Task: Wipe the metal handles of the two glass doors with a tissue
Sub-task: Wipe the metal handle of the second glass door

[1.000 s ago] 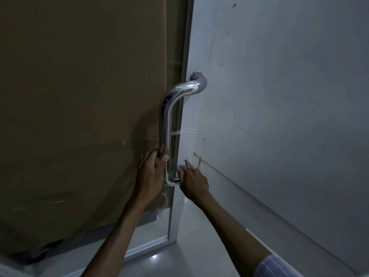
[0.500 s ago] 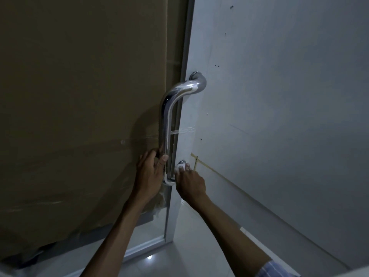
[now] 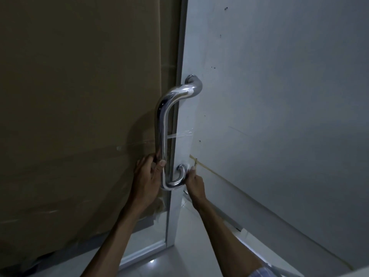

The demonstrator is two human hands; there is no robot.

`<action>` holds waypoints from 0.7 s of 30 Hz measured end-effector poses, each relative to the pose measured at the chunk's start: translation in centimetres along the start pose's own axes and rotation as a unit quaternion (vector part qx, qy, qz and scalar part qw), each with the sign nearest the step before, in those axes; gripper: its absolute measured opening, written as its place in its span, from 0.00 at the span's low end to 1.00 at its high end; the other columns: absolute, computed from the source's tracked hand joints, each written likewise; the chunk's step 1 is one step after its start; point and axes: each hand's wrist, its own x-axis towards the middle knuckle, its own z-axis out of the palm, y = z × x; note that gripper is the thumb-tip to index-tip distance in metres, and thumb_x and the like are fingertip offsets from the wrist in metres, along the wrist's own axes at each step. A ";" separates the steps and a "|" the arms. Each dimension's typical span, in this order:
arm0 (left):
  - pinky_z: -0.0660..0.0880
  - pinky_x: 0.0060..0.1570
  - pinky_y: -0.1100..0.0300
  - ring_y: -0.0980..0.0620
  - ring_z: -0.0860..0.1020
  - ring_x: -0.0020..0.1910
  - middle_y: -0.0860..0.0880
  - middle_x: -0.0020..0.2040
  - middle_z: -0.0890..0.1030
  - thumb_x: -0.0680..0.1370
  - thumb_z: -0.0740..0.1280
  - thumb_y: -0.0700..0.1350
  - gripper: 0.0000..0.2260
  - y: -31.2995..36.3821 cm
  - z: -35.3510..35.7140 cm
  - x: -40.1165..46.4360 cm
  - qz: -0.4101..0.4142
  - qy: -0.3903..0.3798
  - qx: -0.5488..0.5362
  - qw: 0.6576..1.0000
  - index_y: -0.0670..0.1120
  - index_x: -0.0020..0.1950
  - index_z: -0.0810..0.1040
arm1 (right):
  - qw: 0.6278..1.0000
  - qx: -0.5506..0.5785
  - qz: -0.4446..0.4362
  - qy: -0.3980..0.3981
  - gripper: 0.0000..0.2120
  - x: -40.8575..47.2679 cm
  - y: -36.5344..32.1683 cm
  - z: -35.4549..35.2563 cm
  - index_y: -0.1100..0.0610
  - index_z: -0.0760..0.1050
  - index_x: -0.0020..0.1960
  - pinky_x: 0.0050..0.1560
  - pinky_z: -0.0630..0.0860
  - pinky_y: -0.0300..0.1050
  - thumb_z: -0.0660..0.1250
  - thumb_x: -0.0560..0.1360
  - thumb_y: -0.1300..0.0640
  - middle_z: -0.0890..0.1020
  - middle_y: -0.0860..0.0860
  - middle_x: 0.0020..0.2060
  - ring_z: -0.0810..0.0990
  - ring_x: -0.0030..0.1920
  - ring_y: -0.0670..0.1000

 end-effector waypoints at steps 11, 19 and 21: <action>0.66 0.49 0.58 0.52 0.72 0.51 0.57 0.46 0.75 0.85 0.62 0.55 0.06 -0.4 0.1 0.2 0.006 -0.006 -0.002 1.000 0.55 0.56 0.76 | 0.996 -0.061 -0.072 0.004 0.36 0.0 -2.1 -1.5 0.60 0.80 0.39 0.34 0.71 0.40 0.45 0.85 0.38 0.78 0.53 0.27 0.77 0.26 0.42; 0.65 0.48 0.68 0.53 0.72 0.51 0.54 0.45 0.75 0.85 0.61 0.59 0.08 -0.4 0.2 0.4 0.007 -0.009 -0.008 1.000 0.56 0.52 0.74 | 0.994 -0.075 -0.081 -0.024 0.33 -0.1 -1.6 -2.0 0.64 0.80 0.67 0.53 0.79 0.42 0.45 0.88 0.43 0.86 0.62 0.52 0.86 0.51 0.54; 0.65 0.47 0.61 0.51 0.72 0.50 0.58 0.43 0.74 0.84 0.60 0.60 0.08 -0.5 0.1 0.4 0.016 -0.006 -0.005 1.000 0.58 0.50 0.73 | 0.995 -0.072 -0.069 -0.032 0.33 0.3 -2.2 -1.9 0.62 0.79 0.69 0.46 0.74 0.36 0.44 0.88 0.42 0.85 0.56 0.40 0.82 0.41 0.46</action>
